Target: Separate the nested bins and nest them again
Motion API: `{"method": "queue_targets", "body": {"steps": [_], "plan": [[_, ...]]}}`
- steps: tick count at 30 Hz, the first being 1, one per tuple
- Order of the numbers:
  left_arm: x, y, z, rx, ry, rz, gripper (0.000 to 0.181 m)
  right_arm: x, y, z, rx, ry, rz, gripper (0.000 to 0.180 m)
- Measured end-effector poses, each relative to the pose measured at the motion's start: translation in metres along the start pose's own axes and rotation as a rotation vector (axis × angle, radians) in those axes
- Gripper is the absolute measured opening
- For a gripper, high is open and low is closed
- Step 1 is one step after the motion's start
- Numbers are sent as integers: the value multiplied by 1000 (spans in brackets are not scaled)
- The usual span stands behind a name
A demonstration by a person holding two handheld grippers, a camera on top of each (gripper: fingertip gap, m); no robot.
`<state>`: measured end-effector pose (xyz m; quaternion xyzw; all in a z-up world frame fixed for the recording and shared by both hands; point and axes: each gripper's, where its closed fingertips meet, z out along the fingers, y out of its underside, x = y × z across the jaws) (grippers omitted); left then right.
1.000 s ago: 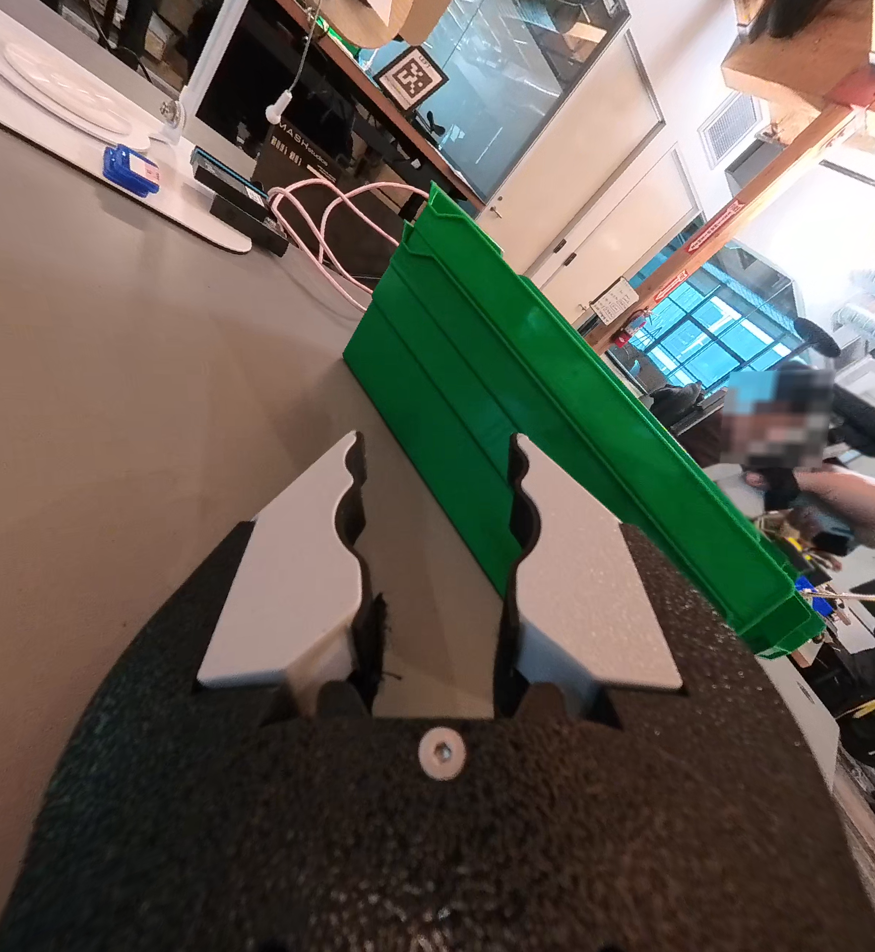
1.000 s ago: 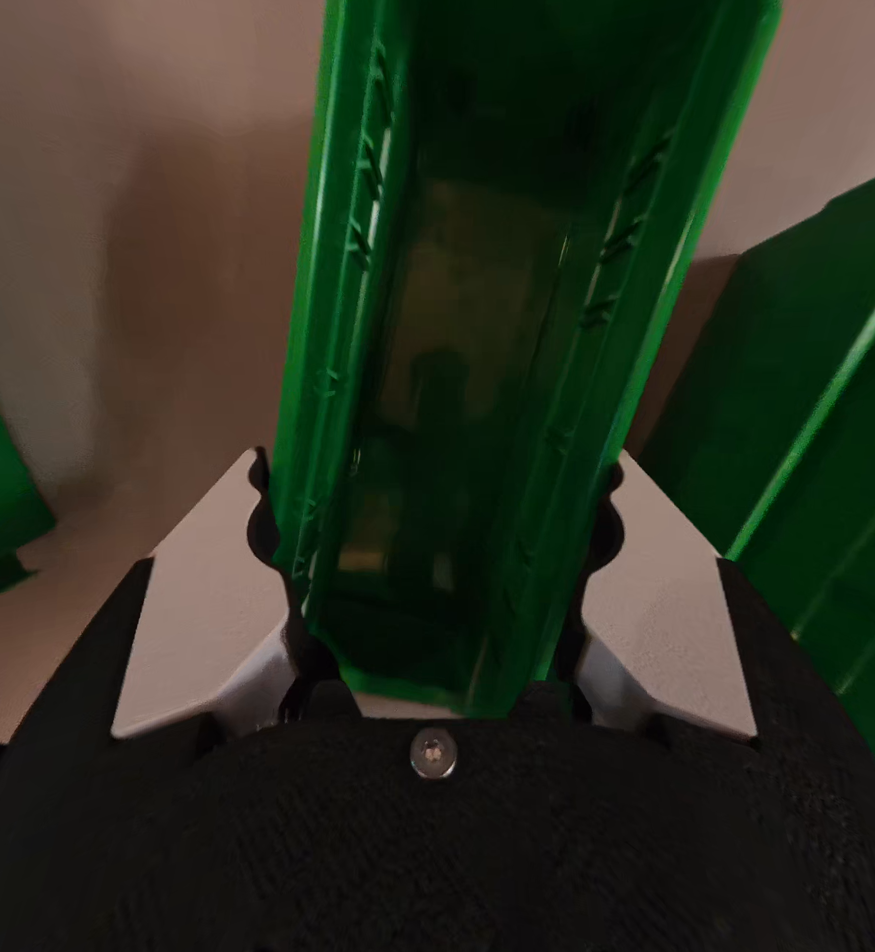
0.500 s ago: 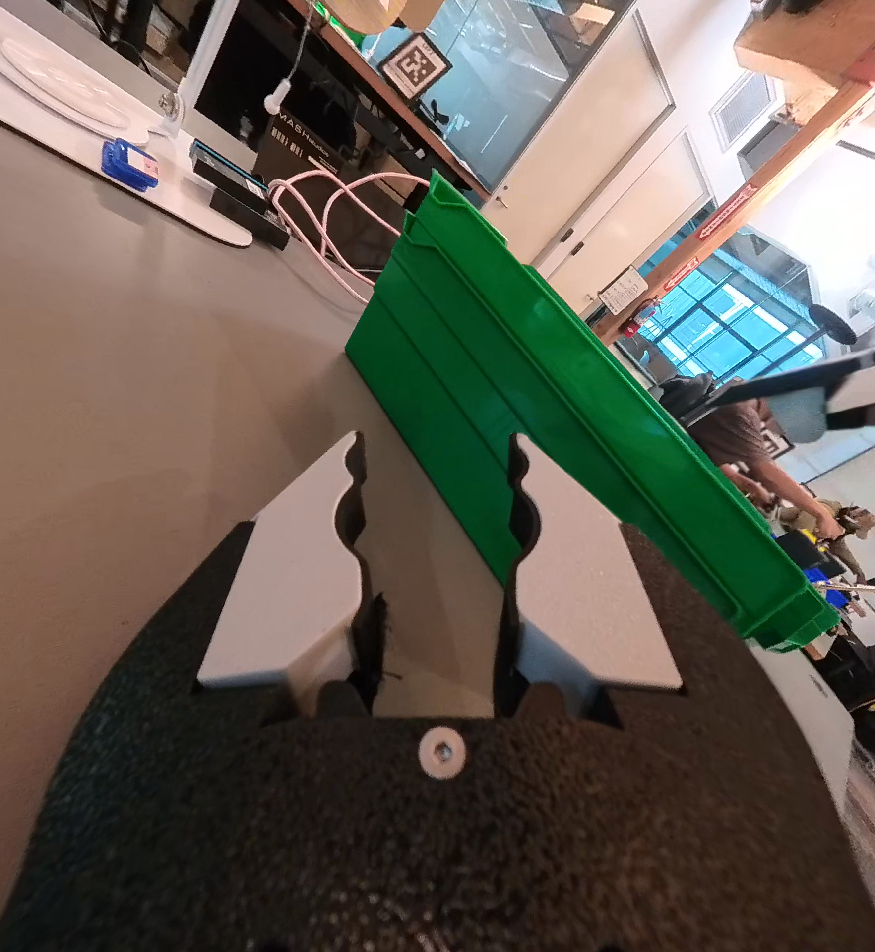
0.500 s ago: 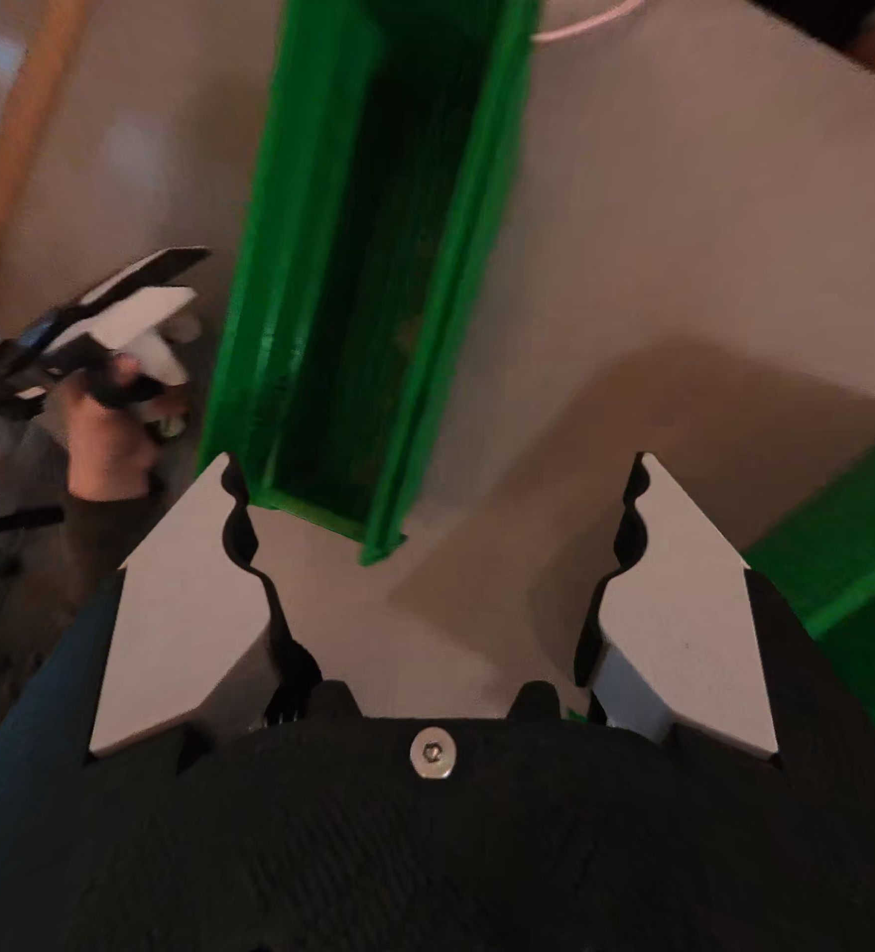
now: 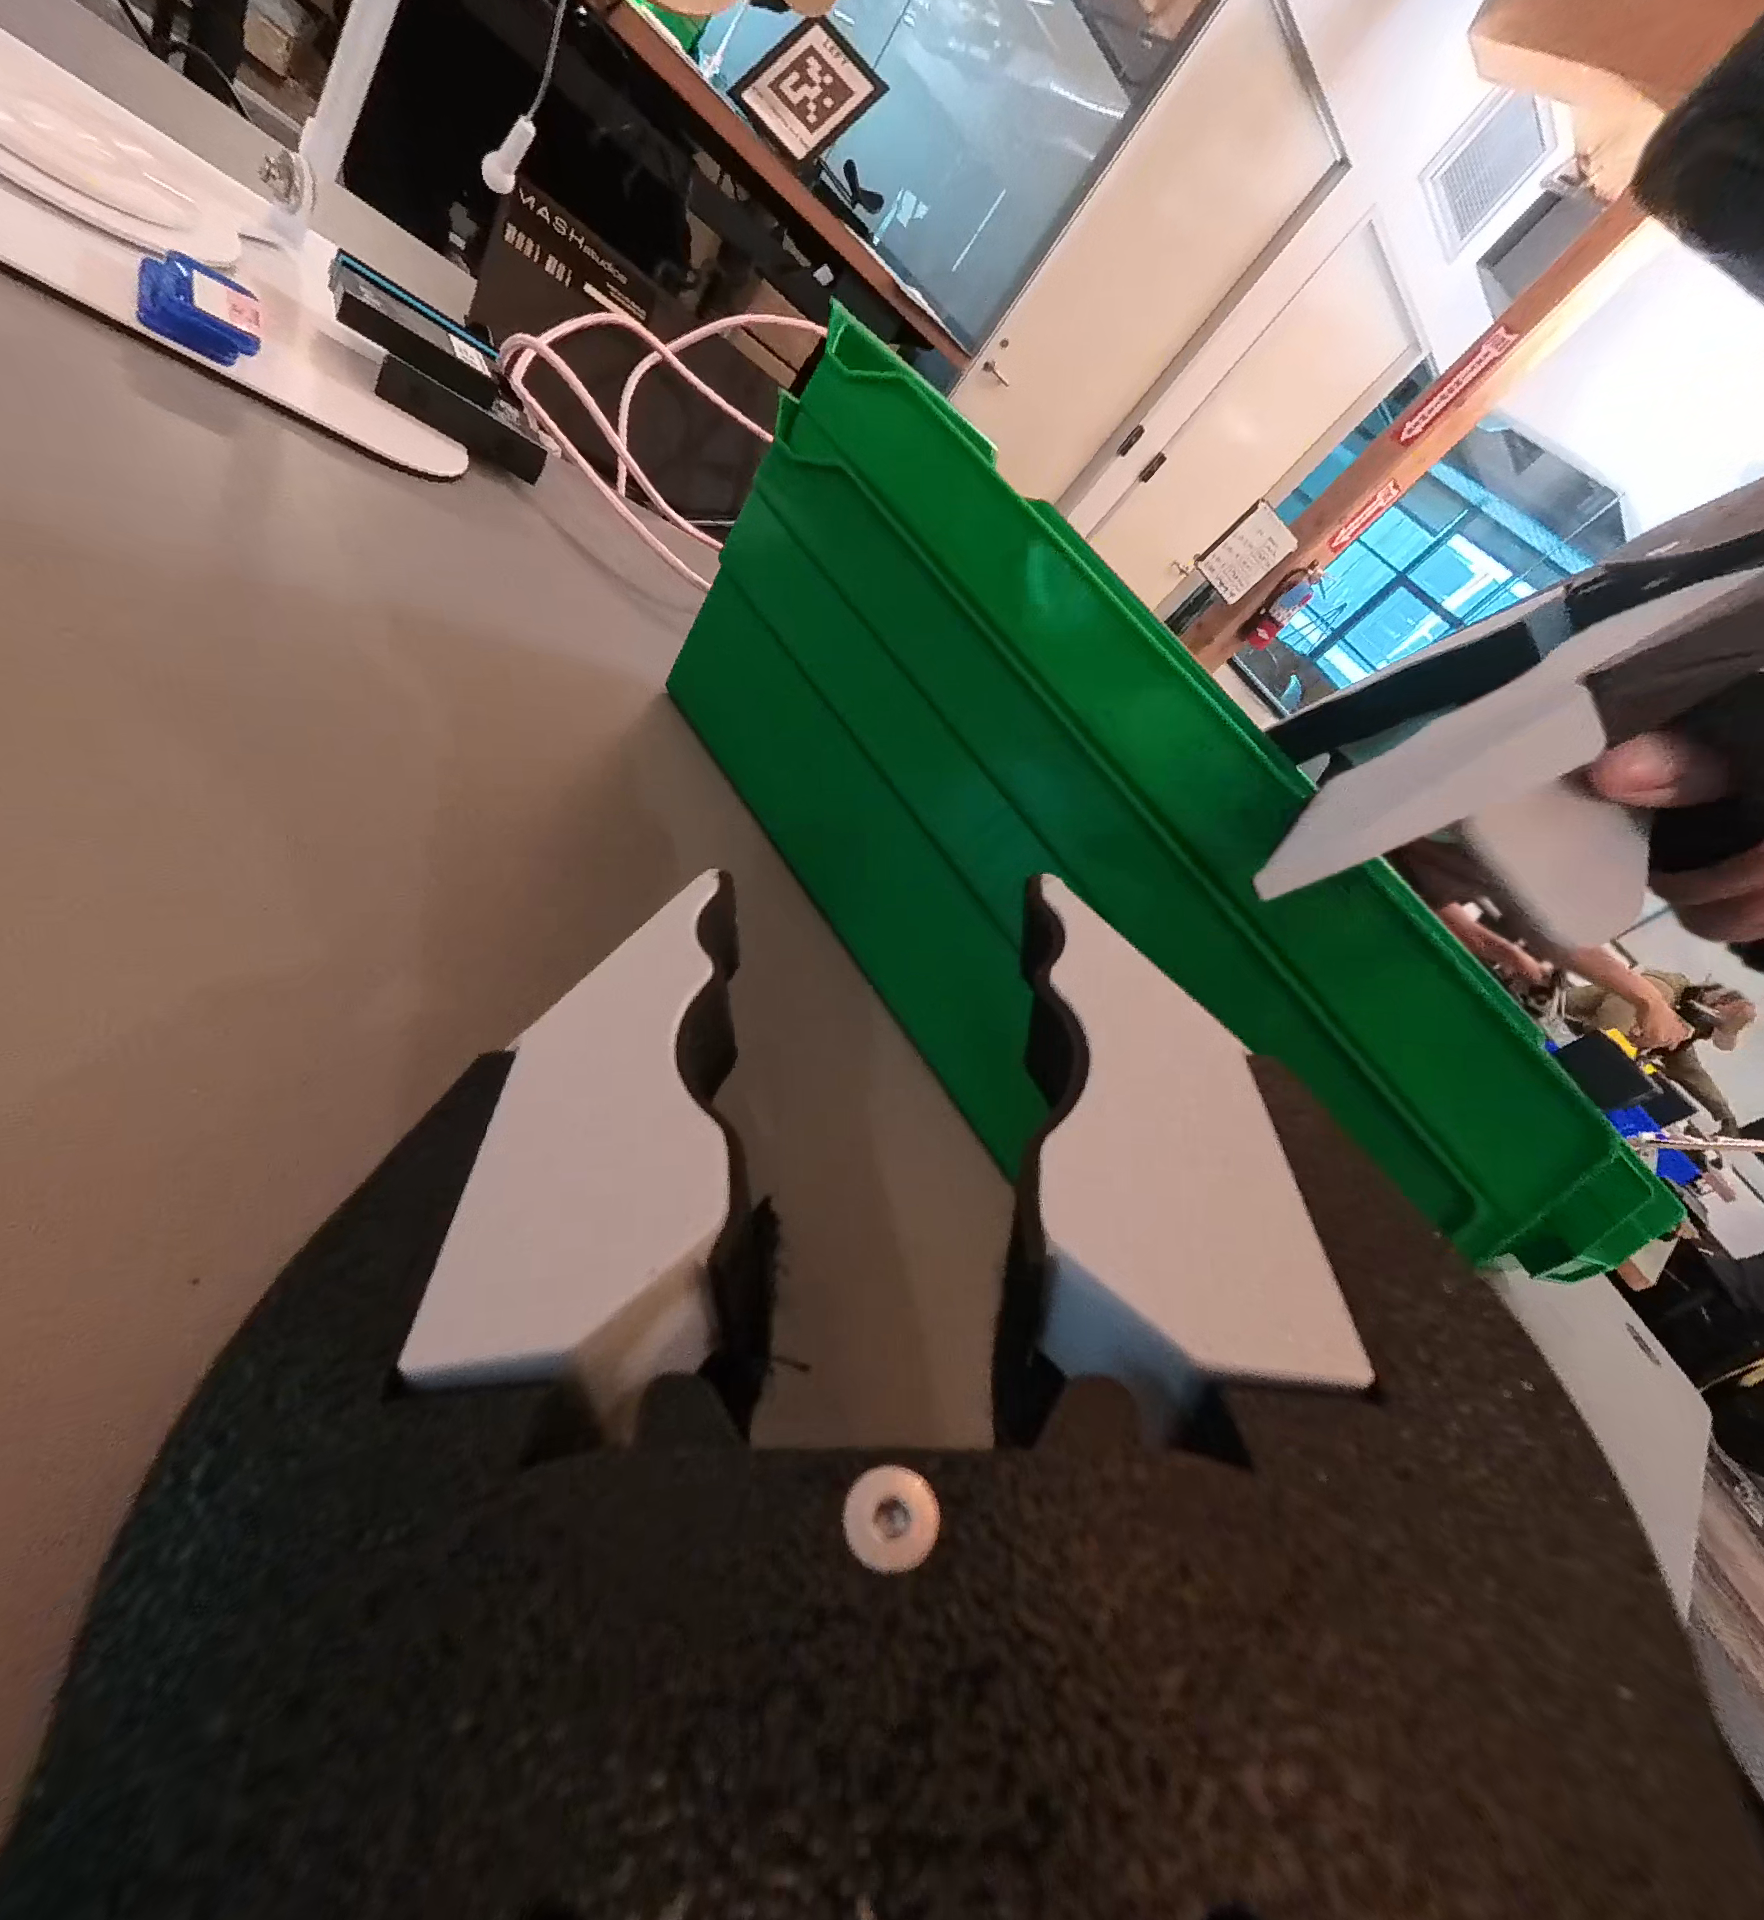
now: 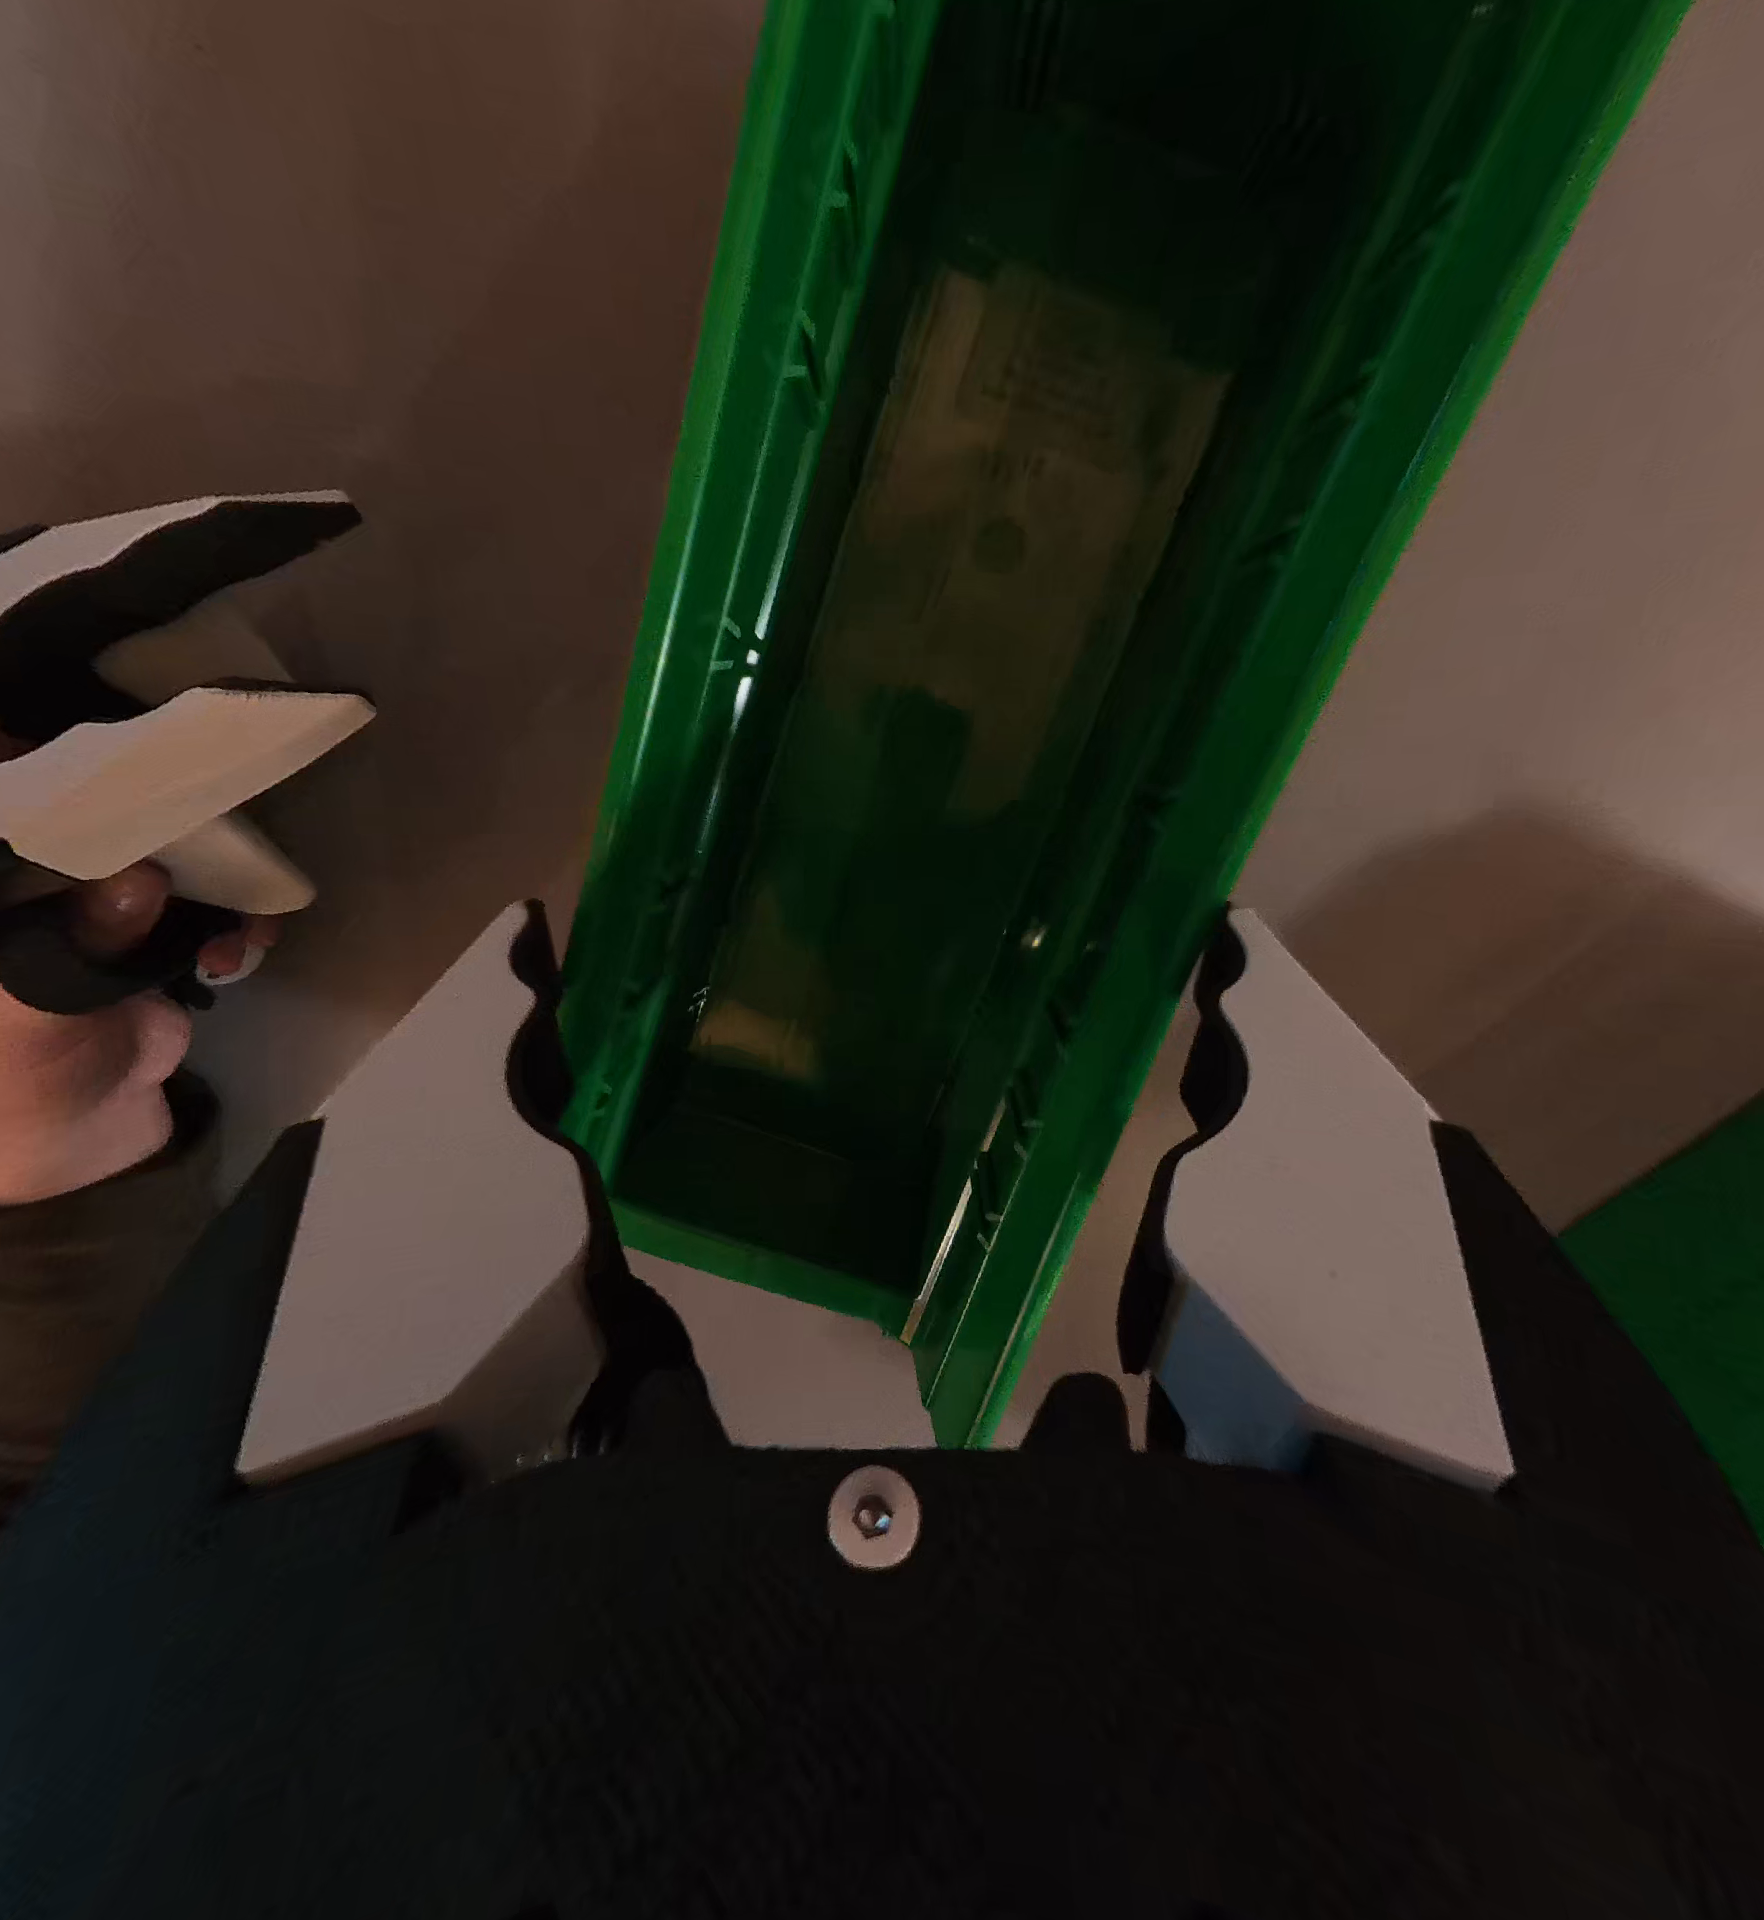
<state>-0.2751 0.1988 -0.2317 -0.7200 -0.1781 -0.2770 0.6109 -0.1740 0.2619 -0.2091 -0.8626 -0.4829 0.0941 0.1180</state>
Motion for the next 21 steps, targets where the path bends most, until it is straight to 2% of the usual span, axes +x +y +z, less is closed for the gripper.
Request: {"method": "queue_targets", "body": {"steps": [6,15,21], "plan": [[0,0,0,0,1,-2,53,-2,0,-5,-29,-1,20,106],[0,1,0,-2,1,-3,53,-3,-19,-23,75,-42,50,103],[0,0,0,1,2,-7,53,0,-13,-24,74,-26,3,103]]}}
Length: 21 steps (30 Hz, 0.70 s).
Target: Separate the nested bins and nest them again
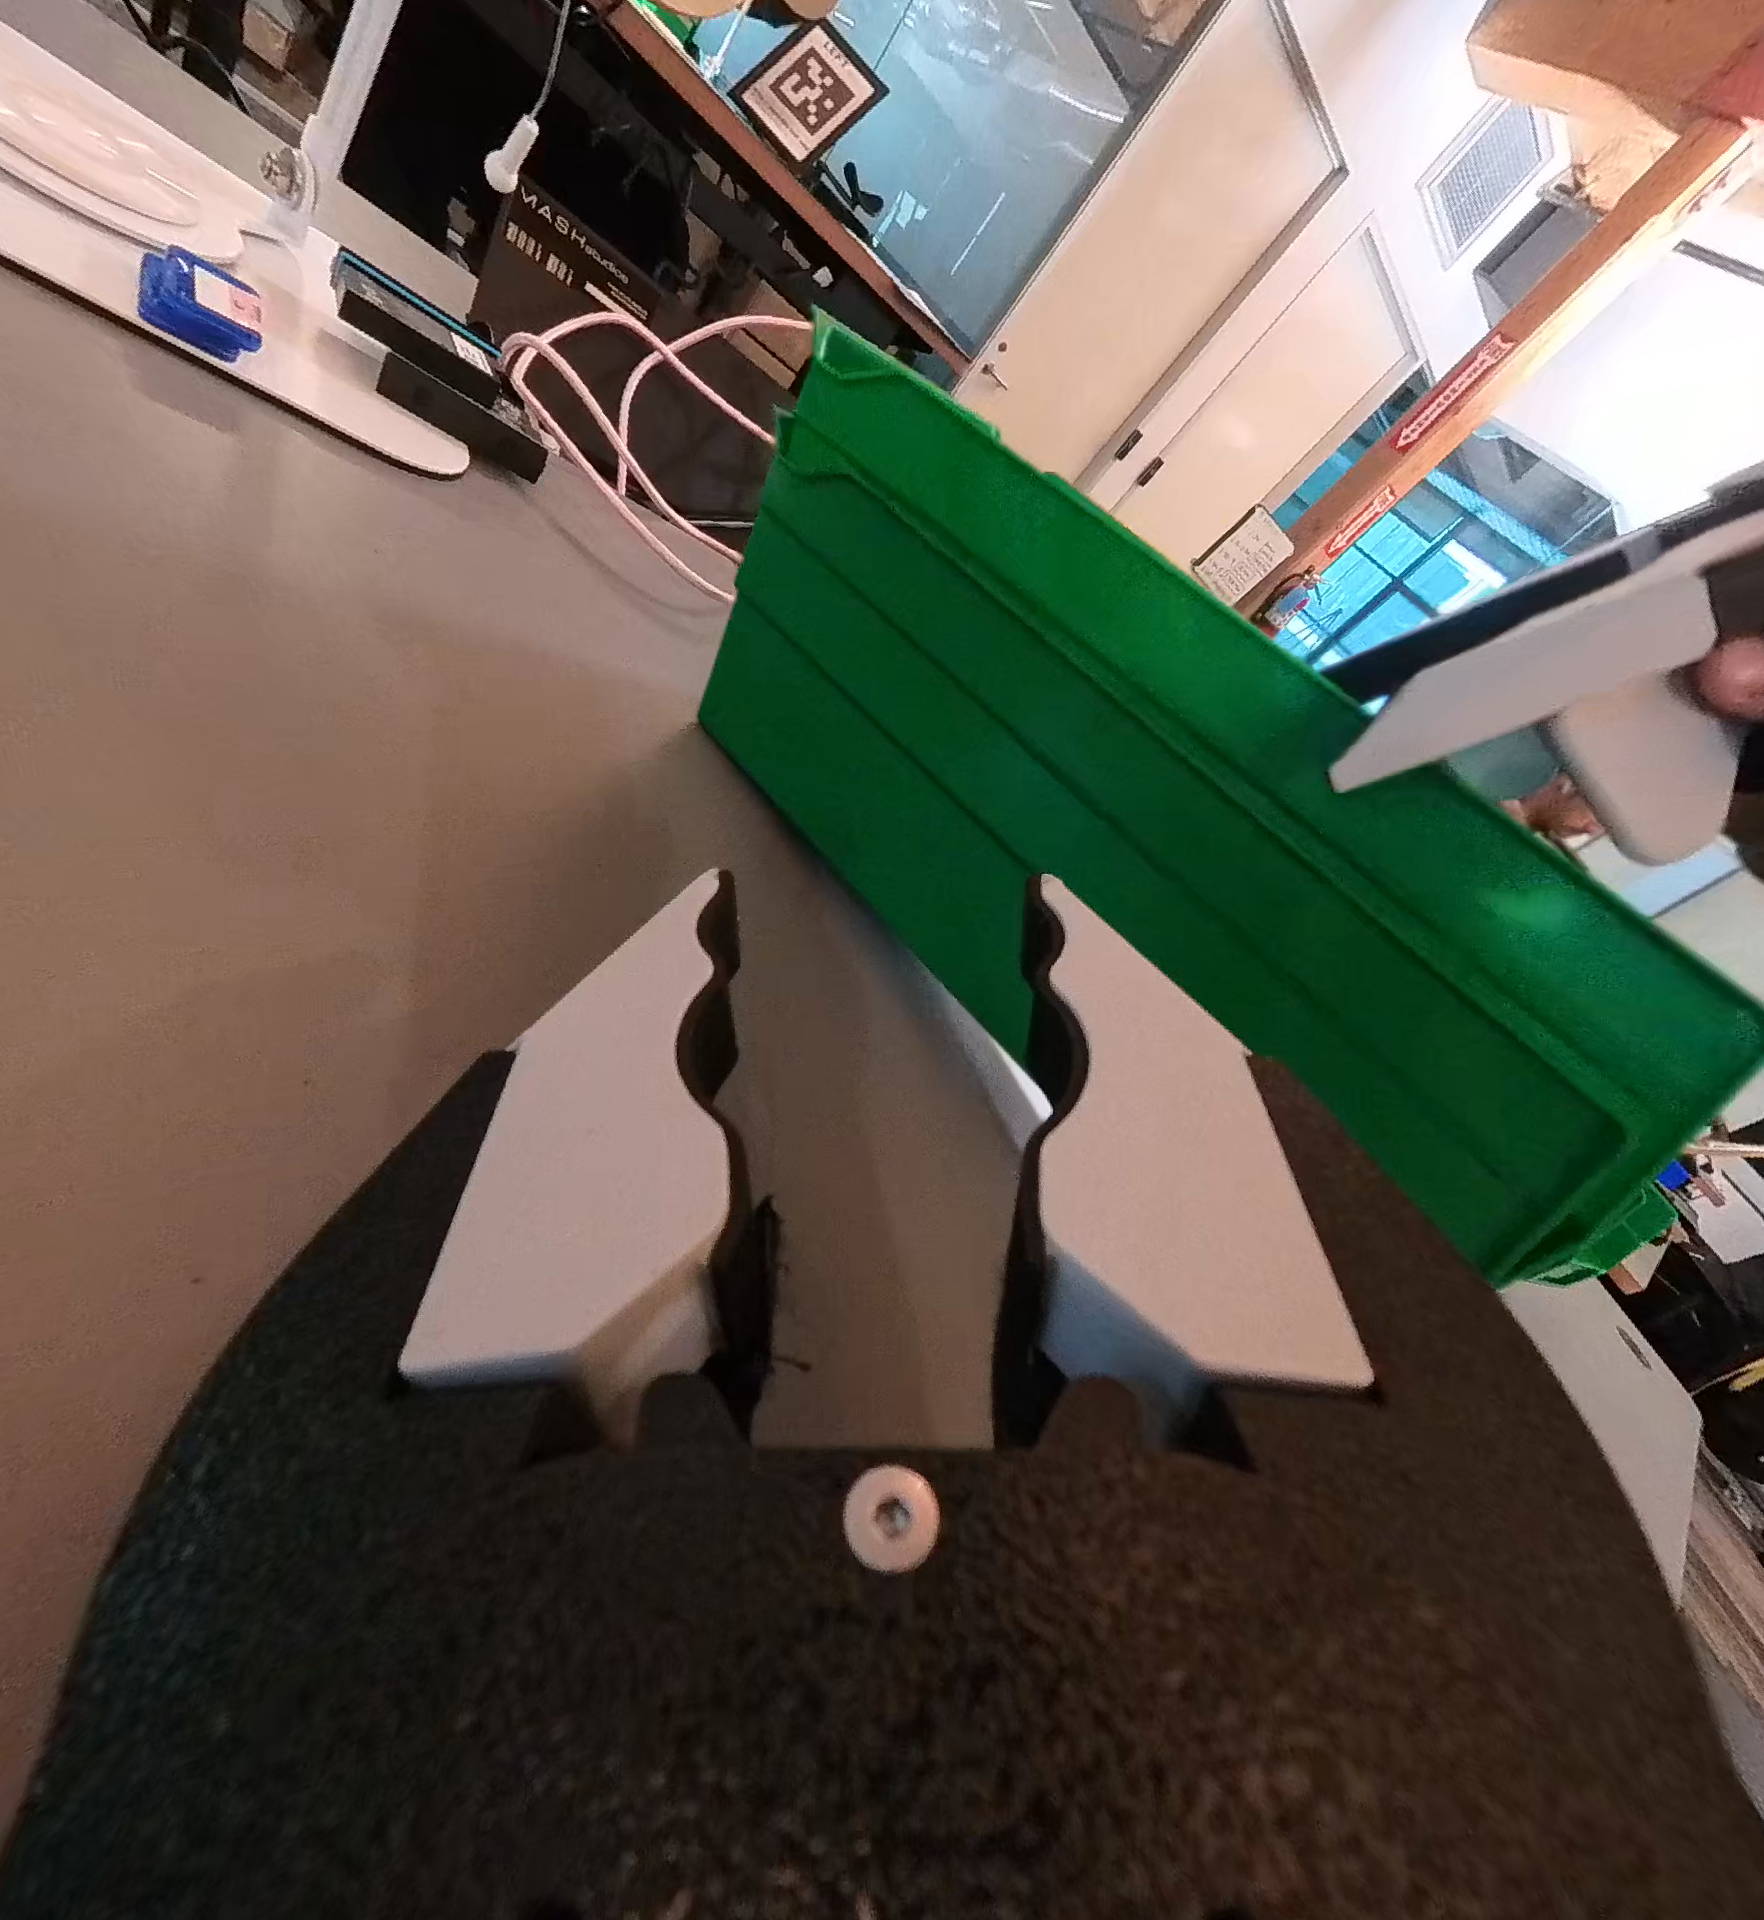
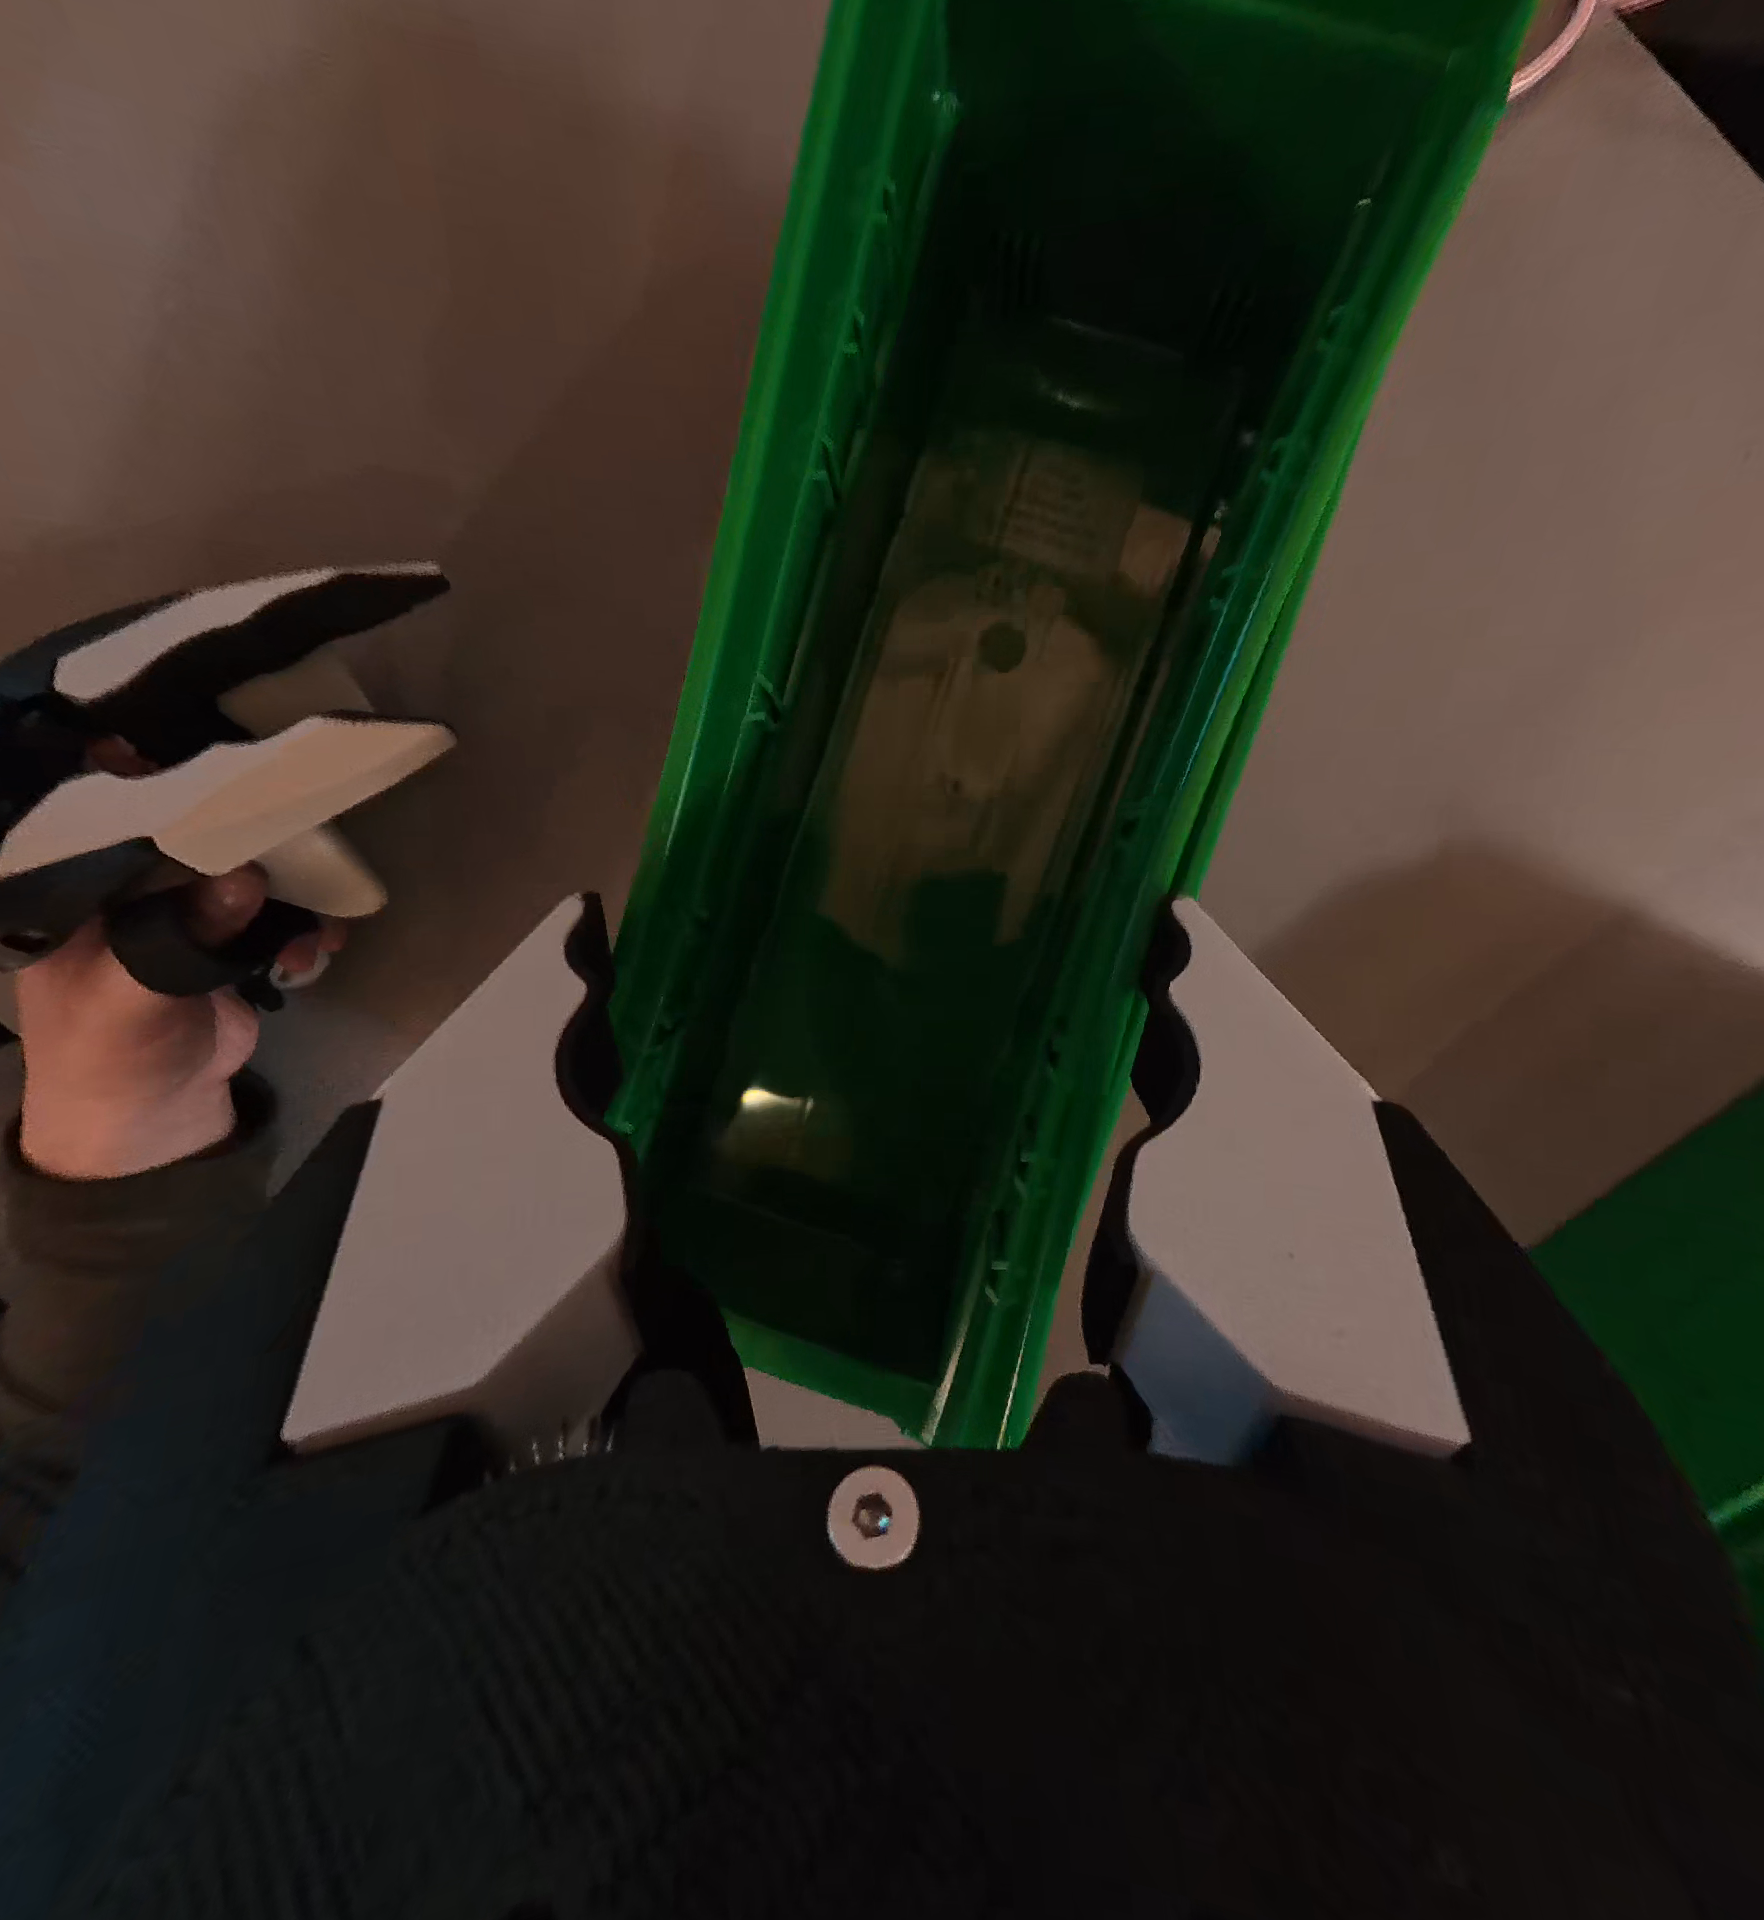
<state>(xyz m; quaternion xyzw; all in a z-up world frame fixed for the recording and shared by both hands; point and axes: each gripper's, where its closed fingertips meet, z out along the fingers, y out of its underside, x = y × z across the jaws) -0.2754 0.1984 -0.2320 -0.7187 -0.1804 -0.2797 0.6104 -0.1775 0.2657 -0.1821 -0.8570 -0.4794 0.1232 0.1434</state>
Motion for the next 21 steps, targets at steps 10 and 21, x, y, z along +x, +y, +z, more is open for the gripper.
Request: {"method": "queue_targets", "body": {"steps": [10,21], "plan": [[0,0,0,-1,1,-2,53,6,9,2,119,-56,-19,101],[0,1,1,-6,-3,1,53,6,4,2,166,-104,-12,95]]}}
